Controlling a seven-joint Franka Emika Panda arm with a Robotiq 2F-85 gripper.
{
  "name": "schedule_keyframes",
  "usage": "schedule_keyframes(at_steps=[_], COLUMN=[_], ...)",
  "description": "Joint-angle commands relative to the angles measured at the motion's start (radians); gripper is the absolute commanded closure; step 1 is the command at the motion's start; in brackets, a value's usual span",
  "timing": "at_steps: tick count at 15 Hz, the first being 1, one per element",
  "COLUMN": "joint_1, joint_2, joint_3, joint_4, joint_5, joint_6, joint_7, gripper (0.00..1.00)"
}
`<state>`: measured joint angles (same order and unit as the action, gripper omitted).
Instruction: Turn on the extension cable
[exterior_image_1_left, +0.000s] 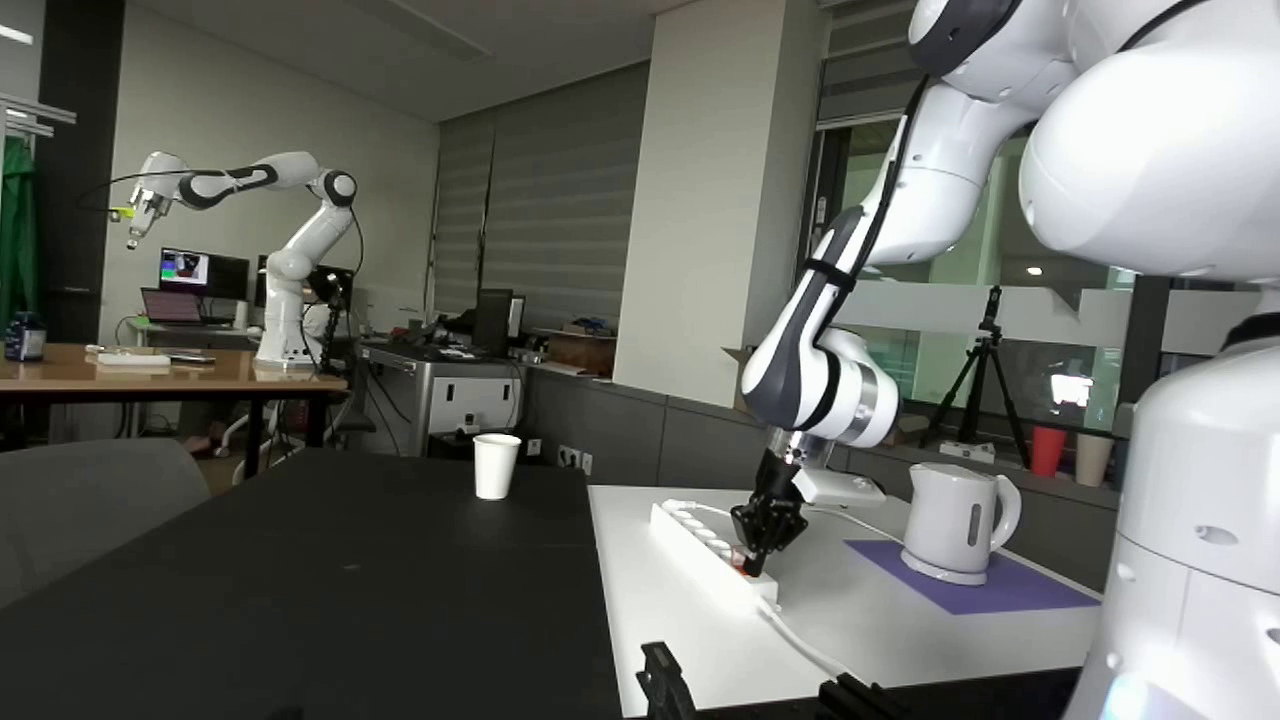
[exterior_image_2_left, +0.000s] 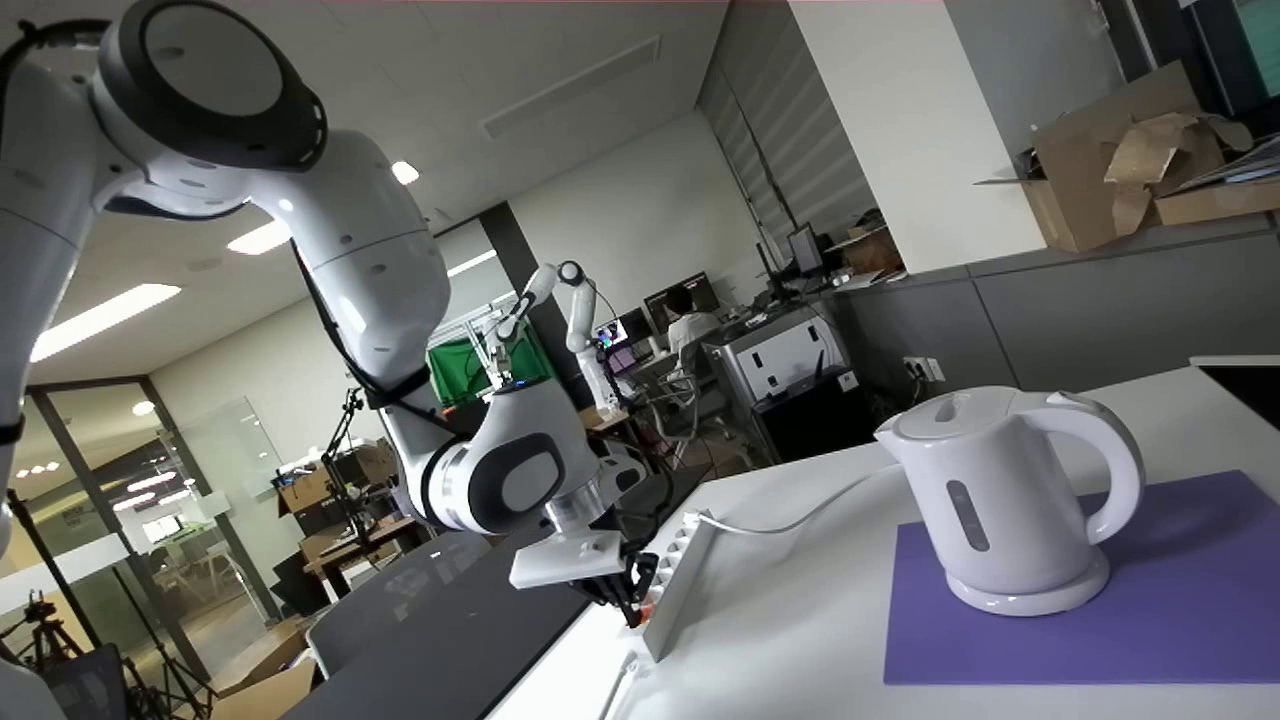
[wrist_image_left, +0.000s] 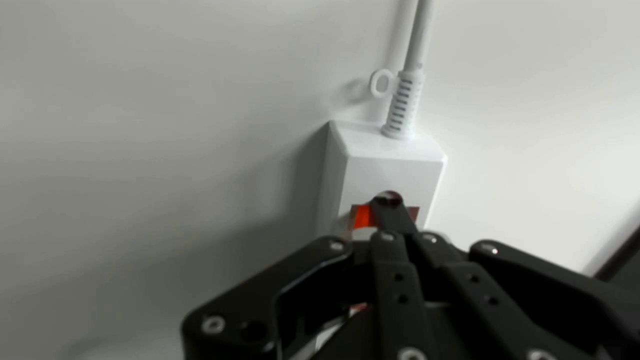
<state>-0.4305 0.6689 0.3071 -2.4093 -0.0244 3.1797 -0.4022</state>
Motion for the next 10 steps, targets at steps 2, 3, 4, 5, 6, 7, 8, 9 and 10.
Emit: schedule_keyframes(at_steps=[2, 3, 4, 5, 6, 7, 8, 9, 10], joint_1=[-0.014, -0.009, -0.005, 0.006, 0.023, 0.045, 0.064, 0.084, 0.117], joint_2=[0.029, 0.032, 0.033, 0.034, 0.034, 0.033, 0.033, 0.033, 0.033], joint_3=[0.002, -0.003, -0.006, -0.014, -0.026, -0.041, -0.052, -0.064, -0.085], joint_4=[0.016, 0.018, 0.019, 0.019, 0.018, 0.017, 0.016, 0.013, 0.008], joint_5=[-0.062, -0.066, -0.072, -0.076, -0.079, -0.086, -0.099, -0.110, -0.126], joint_6=[0.026, 0.025, 0.023, 0.022, 0.021, 0.022, 0.014, 0.013, 0.015], joint_7=[0.058, 0.061, 0.063, 0.066, 0.066, 0.064, 0.059, 0.056, 0.051], gripper=[1.00, 1.00, 1.00, 1.00, 1.00, 1.00, 1.00, 1.00, 1.00])
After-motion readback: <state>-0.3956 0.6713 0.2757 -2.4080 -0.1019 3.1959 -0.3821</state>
